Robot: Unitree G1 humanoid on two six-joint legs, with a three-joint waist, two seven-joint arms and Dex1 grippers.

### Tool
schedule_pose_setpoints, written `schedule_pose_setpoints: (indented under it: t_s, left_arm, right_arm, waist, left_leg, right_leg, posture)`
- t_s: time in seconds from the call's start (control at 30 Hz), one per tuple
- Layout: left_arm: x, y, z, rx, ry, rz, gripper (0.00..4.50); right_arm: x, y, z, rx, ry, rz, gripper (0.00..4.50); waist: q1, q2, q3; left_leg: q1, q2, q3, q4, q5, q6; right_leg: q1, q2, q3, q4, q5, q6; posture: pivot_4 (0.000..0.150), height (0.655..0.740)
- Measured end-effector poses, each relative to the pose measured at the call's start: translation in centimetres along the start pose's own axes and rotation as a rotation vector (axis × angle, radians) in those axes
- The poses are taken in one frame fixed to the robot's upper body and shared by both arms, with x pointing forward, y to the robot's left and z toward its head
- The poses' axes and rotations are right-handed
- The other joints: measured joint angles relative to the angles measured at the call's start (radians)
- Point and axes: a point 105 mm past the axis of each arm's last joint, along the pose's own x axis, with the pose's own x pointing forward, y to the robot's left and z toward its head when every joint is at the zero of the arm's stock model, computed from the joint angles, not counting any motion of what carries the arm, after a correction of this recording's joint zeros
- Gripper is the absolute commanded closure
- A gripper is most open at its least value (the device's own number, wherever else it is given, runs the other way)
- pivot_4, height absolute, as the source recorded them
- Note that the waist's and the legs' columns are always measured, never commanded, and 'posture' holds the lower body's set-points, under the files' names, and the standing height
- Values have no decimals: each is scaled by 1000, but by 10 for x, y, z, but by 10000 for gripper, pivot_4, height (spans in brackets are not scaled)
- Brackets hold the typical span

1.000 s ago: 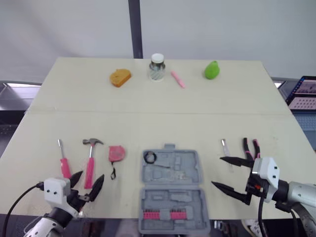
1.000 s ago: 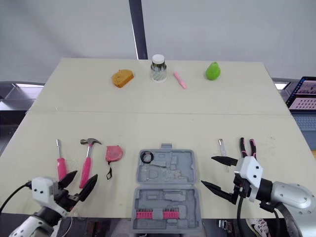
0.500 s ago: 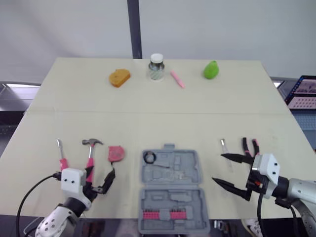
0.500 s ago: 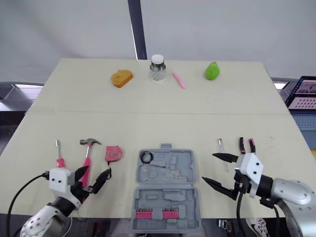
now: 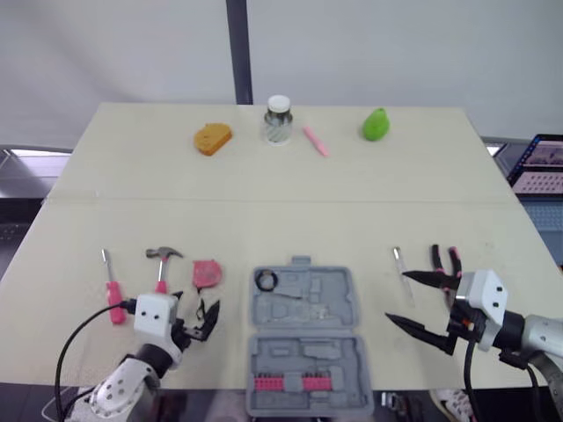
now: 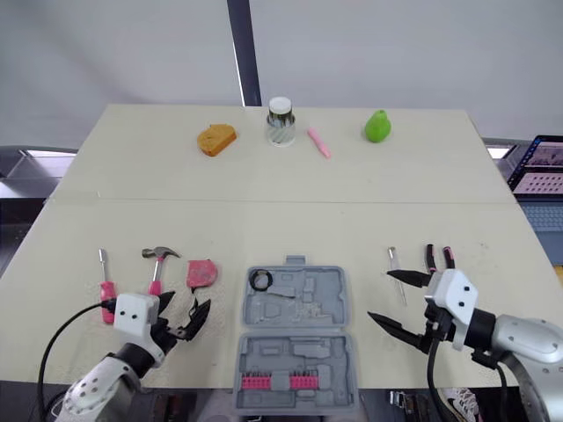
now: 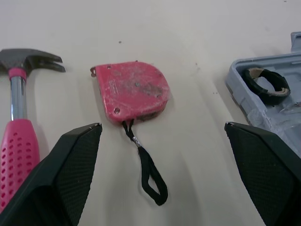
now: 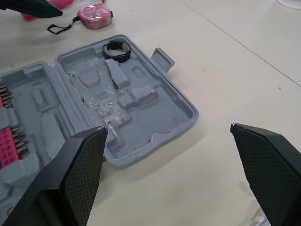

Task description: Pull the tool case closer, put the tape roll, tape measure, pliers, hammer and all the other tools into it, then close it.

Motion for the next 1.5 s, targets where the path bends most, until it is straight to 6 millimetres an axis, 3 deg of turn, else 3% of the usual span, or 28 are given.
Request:
schedule_pose_setpoints:
  t_s: [0.4, 0.63, 1.03, 1.47, 1.5]
  left_arm:
    - [2, 10, 4, 3, 41, 15, 0]
    - [14, 7, 6, -38, 51, 32, 0]
    - [30, 9, -10, -55, 134, 87, 0]
    - [43, 3, -12, -32, 171, 75, 0]
    - [44, 2, -12, -36, 173, 79, 2488]
  right_arm:
    - [2, -2, 2, -3, -11, -14, 671]
    - [3, -4, 3, -9, -15, -23, 671]
    - [-2, -2, -2, 7, 6, -38, 671]
    - [-4, 1, 5, 4, -17, -39, 671]
    - [-4, 1, 5, 5, -16, -39, 180]
  waist:
    - [0, 0, 0]
    - [1, 0, 0]
    - [1, 0, 0]
    - [3, 0, 0]
    - [3, 1, -1]
  left_leg:
    - [0, 0, 0, 0, 0, 0]
    - [0, -1, 0, 0, 0, 0]
    - [0, -1, 0, 0, 1, -1]
    - [0, -1, 0, 0, 1, -1]
    - [0, -1, 0, 0, 1, -1]
  right_leg:
    - [0, 0, 0, 0, 0, 0]
    - [0, 0, 0, 1, 0, 0]
    - [0, 1, -1, 1, 0, 0]
    - [0, 0, 0, 1, 0, 1]
    - [0, 0, 0, 1, 0, 1]
  posture:
    - [1500, 6950]
    - [1500, 6950]
    - [1500, 6950]
    - [1500, 6950]
    - [1500, 6950]
